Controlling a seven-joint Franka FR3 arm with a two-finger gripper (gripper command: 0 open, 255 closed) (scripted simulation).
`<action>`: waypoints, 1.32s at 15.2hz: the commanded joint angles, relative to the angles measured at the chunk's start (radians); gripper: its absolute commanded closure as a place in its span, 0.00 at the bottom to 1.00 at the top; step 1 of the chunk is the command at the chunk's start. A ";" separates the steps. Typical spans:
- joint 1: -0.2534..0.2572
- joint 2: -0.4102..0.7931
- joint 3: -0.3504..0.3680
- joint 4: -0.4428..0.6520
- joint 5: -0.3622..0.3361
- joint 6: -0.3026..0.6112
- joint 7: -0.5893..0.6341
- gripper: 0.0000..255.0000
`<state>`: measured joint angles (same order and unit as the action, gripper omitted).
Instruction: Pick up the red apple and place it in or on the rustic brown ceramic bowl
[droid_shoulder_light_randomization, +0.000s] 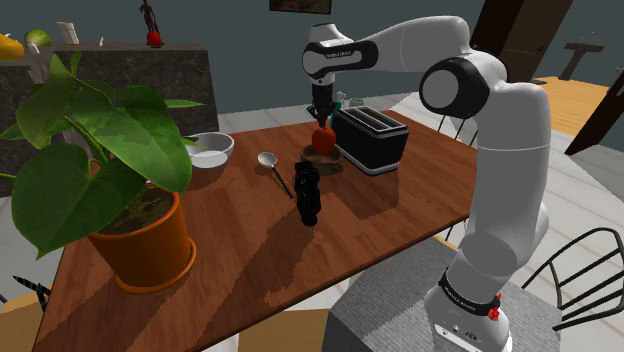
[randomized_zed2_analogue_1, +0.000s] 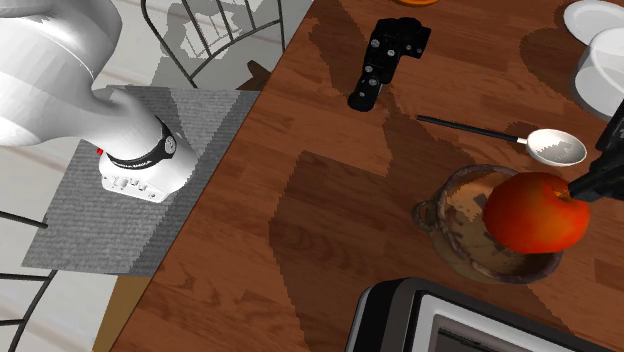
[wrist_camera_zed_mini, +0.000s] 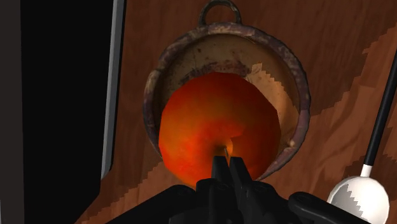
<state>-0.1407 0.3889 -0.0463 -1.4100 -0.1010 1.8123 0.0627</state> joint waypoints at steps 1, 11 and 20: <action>0.000 0.000 0.000 0.000 0.000 0.000 0.000 1.00; 0.006 0.003 0.002 0.105 0.001 -0.102 -0.003 0.00; 0.007 0.007 0.002 0.136 0.002 -0.130 -0.004 0.00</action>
